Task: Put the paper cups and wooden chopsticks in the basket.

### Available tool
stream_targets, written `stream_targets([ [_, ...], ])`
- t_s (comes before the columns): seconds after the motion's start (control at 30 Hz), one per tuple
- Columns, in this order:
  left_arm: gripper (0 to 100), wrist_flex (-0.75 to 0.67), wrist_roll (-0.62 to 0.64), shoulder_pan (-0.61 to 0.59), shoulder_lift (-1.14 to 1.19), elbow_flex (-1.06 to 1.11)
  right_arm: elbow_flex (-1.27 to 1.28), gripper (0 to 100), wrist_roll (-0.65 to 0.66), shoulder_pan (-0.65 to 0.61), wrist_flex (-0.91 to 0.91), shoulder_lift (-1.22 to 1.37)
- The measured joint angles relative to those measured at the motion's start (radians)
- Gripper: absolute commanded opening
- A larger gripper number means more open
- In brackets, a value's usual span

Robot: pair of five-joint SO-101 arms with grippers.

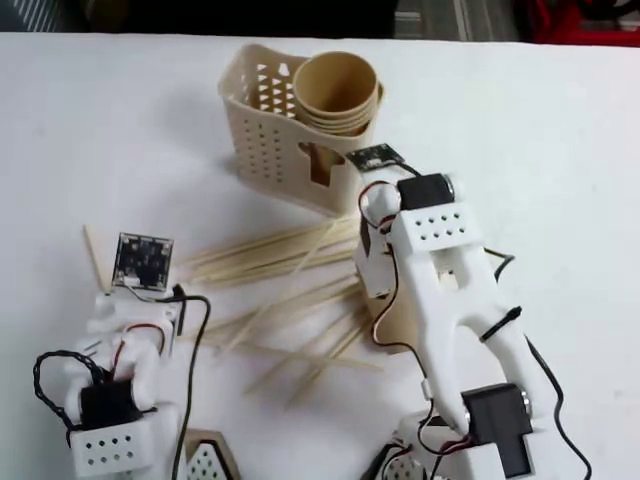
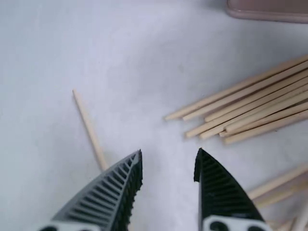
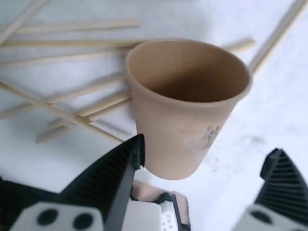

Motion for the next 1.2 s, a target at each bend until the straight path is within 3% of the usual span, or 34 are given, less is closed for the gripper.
stream_targets([
  [0.17,19,0.0,0.0,0.0,0.0,0.0,0.107,38.3,0.0,-0.003,-0.04,0.0],
  [0.53,19,0.0,0.0,0.0,0.0,0.0,0.353,38.3,-0.003,-0.006,-0.368,0.0],
  [1.2,19,0.0,0.0,0.0,0.0,0.0,0.367,38.0,-0.003,-0.005,-0.394,-0.002],
])
